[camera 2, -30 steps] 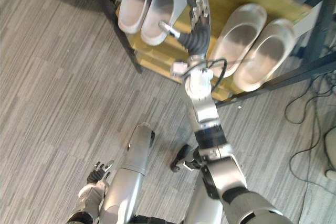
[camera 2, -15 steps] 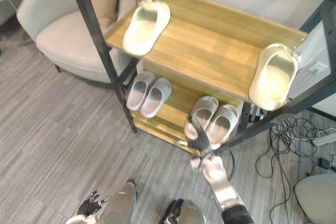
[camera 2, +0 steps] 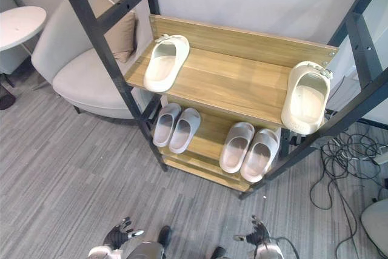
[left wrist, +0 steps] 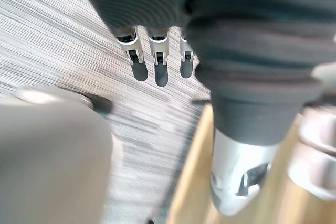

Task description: Organize the slippers on the shoe rack

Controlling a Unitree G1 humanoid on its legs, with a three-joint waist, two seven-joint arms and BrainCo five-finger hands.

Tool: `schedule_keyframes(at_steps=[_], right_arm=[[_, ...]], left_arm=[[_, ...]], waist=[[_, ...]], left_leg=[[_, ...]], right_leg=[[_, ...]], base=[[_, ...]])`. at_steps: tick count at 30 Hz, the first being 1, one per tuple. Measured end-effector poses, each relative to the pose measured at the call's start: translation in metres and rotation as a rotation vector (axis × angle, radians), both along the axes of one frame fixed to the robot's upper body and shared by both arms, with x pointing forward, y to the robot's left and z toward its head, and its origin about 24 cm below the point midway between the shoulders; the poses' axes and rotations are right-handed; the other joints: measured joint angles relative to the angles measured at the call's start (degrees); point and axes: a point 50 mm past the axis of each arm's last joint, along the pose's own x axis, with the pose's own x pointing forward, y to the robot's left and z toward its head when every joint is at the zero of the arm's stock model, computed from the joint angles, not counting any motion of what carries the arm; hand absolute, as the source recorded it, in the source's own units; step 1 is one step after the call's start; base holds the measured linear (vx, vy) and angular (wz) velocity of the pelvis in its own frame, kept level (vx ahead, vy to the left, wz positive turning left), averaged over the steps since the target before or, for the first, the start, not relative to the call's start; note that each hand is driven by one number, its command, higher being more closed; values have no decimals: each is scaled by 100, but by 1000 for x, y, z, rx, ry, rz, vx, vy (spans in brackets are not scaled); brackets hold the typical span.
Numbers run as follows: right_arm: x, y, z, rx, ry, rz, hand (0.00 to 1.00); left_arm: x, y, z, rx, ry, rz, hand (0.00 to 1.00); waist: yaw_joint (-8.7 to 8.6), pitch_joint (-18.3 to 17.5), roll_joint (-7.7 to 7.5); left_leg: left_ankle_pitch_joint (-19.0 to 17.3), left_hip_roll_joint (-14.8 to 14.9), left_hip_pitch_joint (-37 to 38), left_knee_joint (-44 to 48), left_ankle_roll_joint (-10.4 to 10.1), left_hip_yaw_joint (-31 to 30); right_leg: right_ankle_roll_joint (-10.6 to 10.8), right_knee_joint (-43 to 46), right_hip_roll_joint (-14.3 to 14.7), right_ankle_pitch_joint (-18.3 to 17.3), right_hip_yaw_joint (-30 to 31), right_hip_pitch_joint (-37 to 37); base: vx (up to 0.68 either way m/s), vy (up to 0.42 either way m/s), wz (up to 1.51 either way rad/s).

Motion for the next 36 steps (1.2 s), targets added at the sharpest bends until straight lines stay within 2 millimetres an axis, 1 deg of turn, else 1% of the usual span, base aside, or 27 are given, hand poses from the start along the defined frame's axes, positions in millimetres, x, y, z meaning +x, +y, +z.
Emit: schedule_keyframes(at_steps=[2,3,4,5,7,8,10,11,12,13,14,16,17,18,20,21,22,23,24,25,27,28,29,31,32,34,36], right_arm=[[-6,9,-5,27,8,-73,0],[-6,8,-4,29,4,-92,0],[-7,5,-4,20,-1,-121,0],[-7,4,-3,17,-3,-132,0],[-11,-2,-3,15,-4,-190,0],[-12,-3,-3,15,-2,-198,0],[-21,-4,-6,19,26,-232,0],[-22,-4,-6,19,28,-234,0],[-24,-5,-6,15,33,-242,0],[-25,-7,-6,12,32,-253,0],[-25,-9,-6,10,29,-264,0],[-25,-14,-4,-2,27,-263,0],[-24,-16,-3,-8,23,-261,0],[-23,-16,-3,-10,20,-260,0],[-12,-16,-1,-9,-6,-243,0],[-11,-15,-1,-8,-8,-237,0],[-4,-9,-1,-4,-17,-209,0],[-2,-4,-2,4,-16,-197,0],[-1,-2,-2,8,-18,-193,0],[5,4,-2,19,-26,-170,0],[10,8,-2,23,-33,-154,0],[12,9,-2,25,-33,-153,0],[12,10,-2,25,-32,-151,0],[15,11,-2,19,-28,-132,0],[15,11,-2,18,-28,-130,0],[14,11,-2,20,-19,-130,0],[14,12,-2,24,-20,-128,0]], left_arm=[[11,-13,6,22,-45,-86,0],[13,-16,8,21,-59,-102,0],[21,-26,15,19,-109,-153,0],[24,-30,18,13,-126,-174,0],[41,-58,42,-48,-261,-273,0],[43,-63,47,-65,-285,-288,0],[56,-88,77,-153,-429,-377,0],[59,-92,82,-169,-454,-386,0],[66,-103,98,-206,-527,-419,0],[73,-107,110,-223,-582,-431,0],[78,-109,119,-229,-624,-435,0],[90,-111,138,-230,-715,-445,0],[94,-111,146,-227,-753,-436,0],[96,-111,149,-227,-767,-432,0],[102,-109,165,-227,-846,-399,0],[103,-108,167,-227,-856,-395,0],[105,-106,176,-227,-893,-379,0],[110,-102,184,-218,-932,-357,0],[112,-101,186,-215,-944,-348,0],[122,-94,197,-187,-990,-304,0],[135,-81,210,-148,-1048,-235,0],[143,-68,220,-110,-1086,-184,0],[145,-64,222,-99,-1094,-171,0],[157,-35,238,-18,-1157,-70,0],[158,-32,239,-9,-1162,-60,0],[165,-13,253,52,-1209,-7,0],[171,-1,262,98,-1233,18,0]], waist=[[-21,-5,4],[-40,-8,9],[-99,-53,28],[-116,-60,35],[-211,-104,72],[-231,-108,79],[-282,-127,104],[-284,-131,110],[-310,-201,136],[-339,-239,147],[-363,-253,144],[-377,-286,190],[-387,-309,208],[-389,-313,213],[-393,-315,200],[-395,-311,193],[-399,-328,162],[-399,-346,148],[-397,-355,145],[-395,-356,119],[-396,-352,90],[-396,-342,64],[-396,-340,57],[-394,-336,7],[-394,-335,4],[-394,-328,-37],[-394,-324,-51]], left_leg=[[50,26,199,-170,9,29],[50,30,226,-195,10,42],[73,34,243,-259,36,52],[77,33,242,-263,42,51],[95,33,274,-332,64,38],[99,34,293,-350,63,32],[119,39,403,-373,42,31],[120,44,427,-387,39,33],[123,58,452,-440,38,29],[124,61,459,-447,36,25],[125,63,469,-447,36,32],[123,70,533,-483,36,72],[123,72,540,-502,36,89],[123,72,543,-510,37,95],[121,72,596,-558,40,144],[118,72,612,-567,45,159],[111,73,626,-587,56,198],[109,74,633,-604,59,233],[108,74,635,-609,61,250],[107,76,636,-626,62,329],[101,72,638,-632,72,379],[94,73,664,-637,79,454],[91,75,670,-638,81,478],[63,84,667,-639,100,629],[61,83,667,-639,101,634],[50,71,639,-640,113,711],[49,71,626,-644,114,746]], right_leg=[[1,-90,31,42,107,77],[5,-100,33,39,124,82],[10,-141,39,38,146,81],[8,-154,41,42,153,81],[9,-160,47,45,183,87],[8,-160,48,45,182,91],[6,-168,64,44,189,201],[5,-169,68,44,193,218],[-6,-170,81,50,189,256],[-6,-168,86,53,190,257],[-9,-168,90,49,198,262],[-11,-168,92,47,246,267],[-11,-169,93,47,264,268],[-11,-171,93,47,270,265],[-12,-183,91,48,319,275],[-12,-188,91,49,338,281],[-12,-209,91,52,384,273],[-13,-248,93,72,411,271],[-14,-271,94,84,423,270],[-19,-321,100,127,475,265],[-19,-376,102,175,548,251],[-18,-380,101,185,611,239],[-17,-381,101,187,629,235],[-22,-415,108,237,788,161],[-21,-431,109,248,802,160],[-25,-570,115,346,870,154],[-23,-574,115,360,904,114]], base=[[-74,16,-19],[-76,10,-12],[-41,8,-4],[-63,17,-2],[0,0,0],[0,0,0],[0,0,0],[42,-22,0],[46,-24,1],[67,-29,0],[63,-26,-3],[50,-21,-11],[41,-10,-11],[44,-6,-7],[42,-6,-9],[32,-6,-16],[24,-4,-15],[19,-3,-14],[10,4,-16],[7,7,-18],[3,15,-22],[3,18,-20],[7,18,-27],[5,16,-31],[9,20,-26],[11,22,-18],[-3,15,-11]])
